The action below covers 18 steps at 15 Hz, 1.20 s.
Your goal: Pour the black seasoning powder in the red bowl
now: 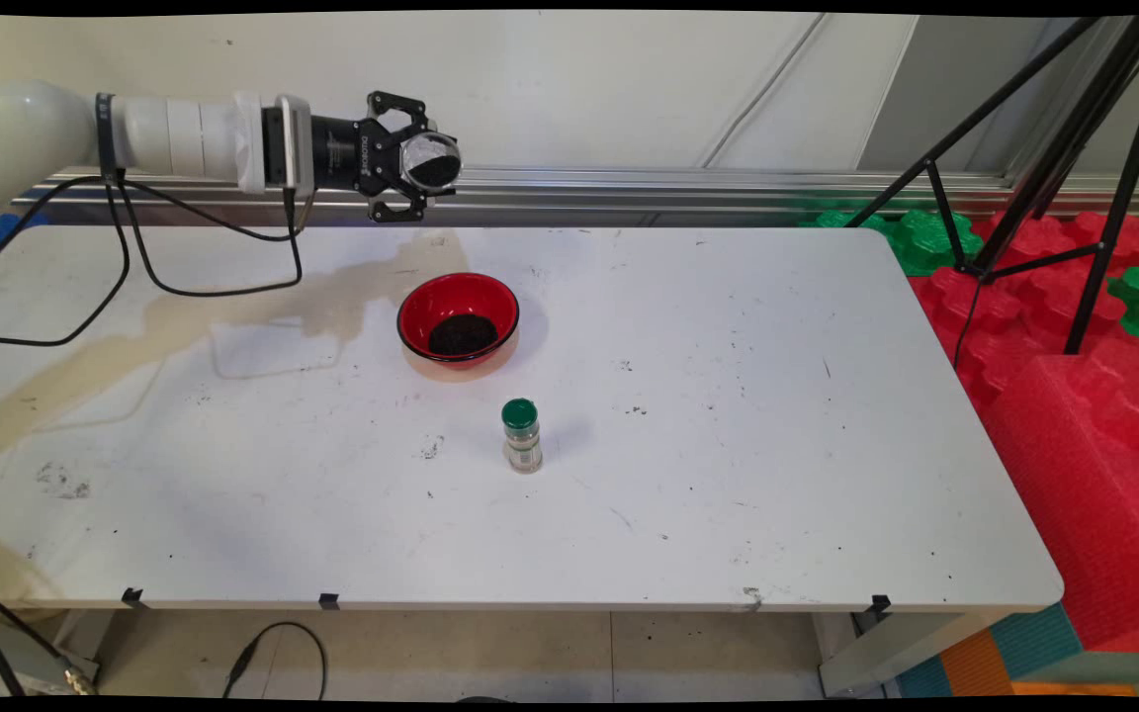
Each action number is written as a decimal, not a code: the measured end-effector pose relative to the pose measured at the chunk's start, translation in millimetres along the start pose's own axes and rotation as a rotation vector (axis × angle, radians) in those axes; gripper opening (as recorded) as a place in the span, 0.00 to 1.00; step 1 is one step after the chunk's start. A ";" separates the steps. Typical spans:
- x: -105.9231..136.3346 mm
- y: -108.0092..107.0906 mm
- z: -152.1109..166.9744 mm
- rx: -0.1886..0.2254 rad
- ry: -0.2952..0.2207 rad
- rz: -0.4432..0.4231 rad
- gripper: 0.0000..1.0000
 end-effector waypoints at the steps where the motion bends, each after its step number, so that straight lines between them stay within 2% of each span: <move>1: 0.4 -1.4 -0.6 -0.001 0.003 -0.026 0.00; 12: 5.7 -22.5 -13.0 -0.004 0.070 -0.479 0.00; 18: 11.4 -22.2 -23.4 -0.058 0.104 -0.655 0.00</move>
